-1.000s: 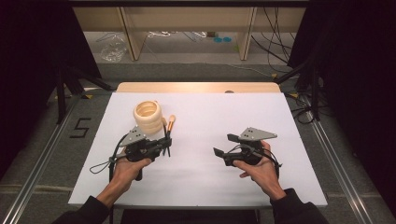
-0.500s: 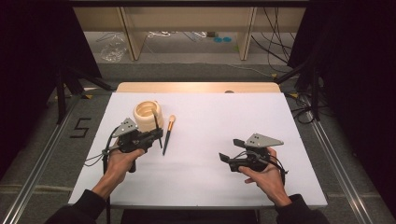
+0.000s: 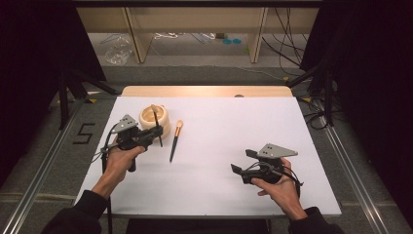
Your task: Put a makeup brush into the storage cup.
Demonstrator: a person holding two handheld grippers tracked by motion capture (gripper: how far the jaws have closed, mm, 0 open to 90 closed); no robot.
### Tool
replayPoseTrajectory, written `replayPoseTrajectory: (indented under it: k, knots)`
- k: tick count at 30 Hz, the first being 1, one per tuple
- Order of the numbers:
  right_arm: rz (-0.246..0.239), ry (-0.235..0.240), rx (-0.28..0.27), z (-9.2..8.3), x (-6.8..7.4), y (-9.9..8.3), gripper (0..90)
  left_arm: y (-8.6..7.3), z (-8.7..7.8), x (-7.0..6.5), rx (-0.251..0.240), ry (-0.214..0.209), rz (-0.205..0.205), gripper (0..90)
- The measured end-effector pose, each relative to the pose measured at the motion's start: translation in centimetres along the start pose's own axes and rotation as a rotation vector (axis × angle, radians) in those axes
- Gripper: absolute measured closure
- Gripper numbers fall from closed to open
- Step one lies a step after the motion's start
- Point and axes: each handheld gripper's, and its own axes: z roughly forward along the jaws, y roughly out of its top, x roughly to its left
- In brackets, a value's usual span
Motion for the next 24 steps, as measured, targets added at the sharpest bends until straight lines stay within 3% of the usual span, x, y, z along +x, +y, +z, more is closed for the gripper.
replayPoseTrajectory:
  k: [19, 22, 24]
  knots:
    - [0.014, -0.005, -0.005, 0.0, -0.3, -0.2, 24.4, 2.5, -0.3, 3.4, -0.037, 0.076, -0.041, 83.6]
    - [0.017, -0.015, 0.022, -0.2, -0.3, -0.2, 24.3, 3.1, -0.3, 3.9, -0.047, 0.089, -0.048, 83.6]
    - [0.011, -0.016, 0.01, -0.2, -0.3, -0.2, 24.3, 3.3, -0.2, 4.2, -0.04, 0.103, -0.036, 83.6]
